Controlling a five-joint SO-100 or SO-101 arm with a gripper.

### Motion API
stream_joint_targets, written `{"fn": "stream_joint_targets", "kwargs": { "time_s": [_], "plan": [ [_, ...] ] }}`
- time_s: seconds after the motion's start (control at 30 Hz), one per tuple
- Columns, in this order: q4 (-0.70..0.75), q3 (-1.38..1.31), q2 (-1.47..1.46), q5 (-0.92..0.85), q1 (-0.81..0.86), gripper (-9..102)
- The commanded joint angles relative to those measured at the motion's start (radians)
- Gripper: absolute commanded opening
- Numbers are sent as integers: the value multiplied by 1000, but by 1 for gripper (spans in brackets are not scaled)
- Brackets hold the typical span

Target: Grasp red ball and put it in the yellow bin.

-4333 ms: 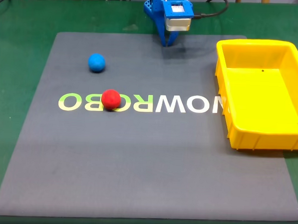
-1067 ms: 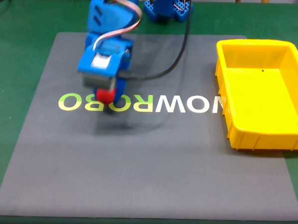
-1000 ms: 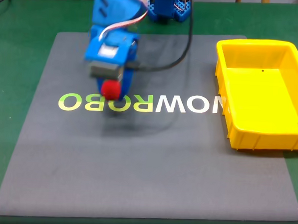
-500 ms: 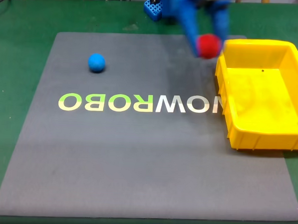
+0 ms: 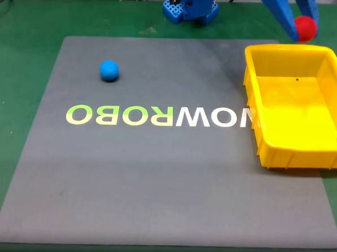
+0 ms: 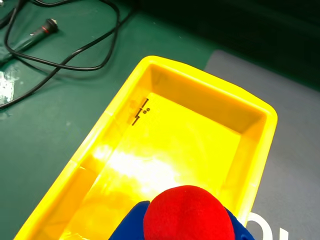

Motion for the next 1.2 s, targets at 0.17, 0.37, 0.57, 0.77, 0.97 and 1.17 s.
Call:
{"fn": "stream_joint_targets", "kwargs": {
  "time_s": [0.17, 0.37, 0.57, 0.77, 0.97, 1.17],
  "plan": [
    [-26, -11, 20, 2, -2, 7],
    [-28, -14, 18, 5, 11, 42],
    [-28, -14, 29, 5, 23, 43],
    [-11, 18, 100, -12, 54, 41],
    [43, 321, 428, -48, 132, 34],
    [87, 859, 942, -150, 314, 8]
  ]
}}
